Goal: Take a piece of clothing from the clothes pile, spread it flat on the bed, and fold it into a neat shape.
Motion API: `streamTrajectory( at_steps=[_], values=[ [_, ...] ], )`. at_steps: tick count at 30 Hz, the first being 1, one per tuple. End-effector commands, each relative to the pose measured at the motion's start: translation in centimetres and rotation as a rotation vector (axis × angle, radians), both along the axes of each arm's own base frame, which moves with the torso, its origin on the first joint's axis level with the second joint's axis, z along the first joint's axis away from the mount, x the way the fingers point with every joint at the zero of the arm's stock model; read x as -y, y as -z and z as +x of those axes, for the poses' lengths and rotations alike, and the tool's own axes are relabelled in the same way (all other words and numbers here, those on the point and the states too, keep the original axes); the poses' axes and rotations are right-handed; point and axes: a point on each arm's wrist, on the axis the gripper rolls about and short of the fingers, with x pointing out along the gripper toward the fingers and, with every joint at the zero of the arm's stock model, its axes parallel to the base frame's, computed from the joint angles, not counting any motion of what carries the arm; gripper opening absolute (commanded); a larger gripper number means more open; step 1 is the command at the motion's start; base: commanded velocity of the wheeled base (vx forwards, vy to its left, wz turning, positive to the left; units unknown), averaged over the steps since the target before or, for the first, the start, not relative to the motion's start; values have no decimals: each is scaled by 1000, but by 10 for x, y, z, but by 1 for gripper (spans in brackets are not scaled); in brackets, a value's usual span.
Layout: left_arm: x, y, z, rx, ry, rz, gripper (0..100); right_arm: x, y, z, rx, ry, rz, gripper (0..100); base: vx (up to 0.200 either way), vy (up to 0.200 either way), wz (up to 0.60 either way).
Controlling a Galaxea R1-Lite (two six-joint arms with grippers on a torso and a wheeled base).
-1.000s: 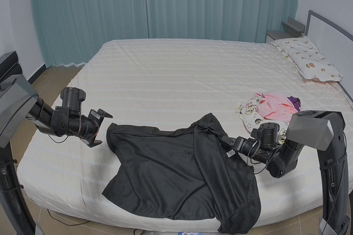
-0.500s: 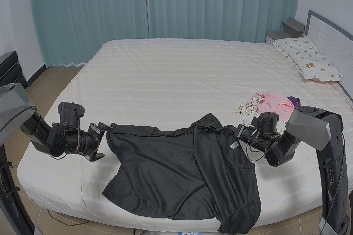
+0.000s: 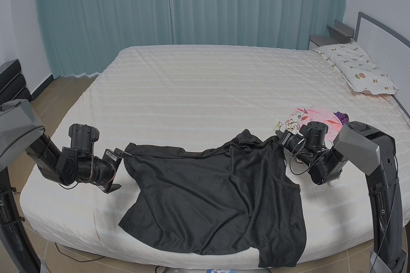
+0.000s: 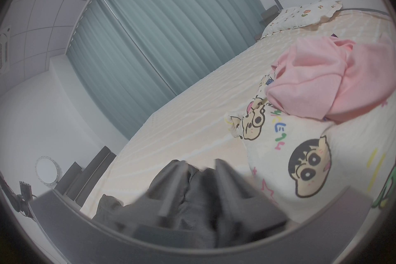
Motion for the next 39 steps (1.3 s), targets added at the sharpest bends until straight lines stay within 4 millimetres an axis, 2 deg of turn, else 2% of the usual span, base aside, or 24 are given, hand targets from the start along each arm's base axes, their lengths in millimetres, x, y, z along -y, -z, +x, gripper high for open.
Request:
streamTrajectory(
  at_steps=[1, 2, 5, 7, 9, 10, 14, 19, 27, 39],
  values=[
    [0, 2, -1, -7, 0, 1, 100, 5, -5, -10, 5, 5, 1, 100, 0, 0, 0],
    [0, 2, -1, -7, 2, 1, 100, 6, -9, -12, 9, 3, 1, 100, 0, 0, 0],
    [0, 4, -3, -6, 28, 26, 100, 13, -28, -40, -21, -23, 5, 100, 0, 0, 0],
    [0, 7, -5, -8, 56, 55, 100, 19, -30, -58, -48, -46, 8, 100, 0, 0, 0],
    [-1, 9, -9, -13, 78, 78, 100, 23, -29, -75, -61, -55, 7, 100, 0, 0, 0],
    [-1, 9, -9, -13, 78, 78, 100, 23, -29, -75, -61, -55, 7, 100, 0, 0, 0],
    [5, 19, -26, -49, 173, 149, 100, 29, -20, -117, -109, -57, -2, 100, 0, 0, 0],
    [14, 34, -48, -100, 314, 242, 100, 32, -11, -144, -146, -54, -8, 100, 0, 0, 0],
    [39, 50, -72, -178, 363, 379, 100, 28, -16, -164, -191, -68, -12, 100, 0, 0, 0],
    [51, 60, -77, -214, 381, 456, 100, 32, -13, -174, -234, -60, -17, 100, 0, 0, 0]
  ],
)
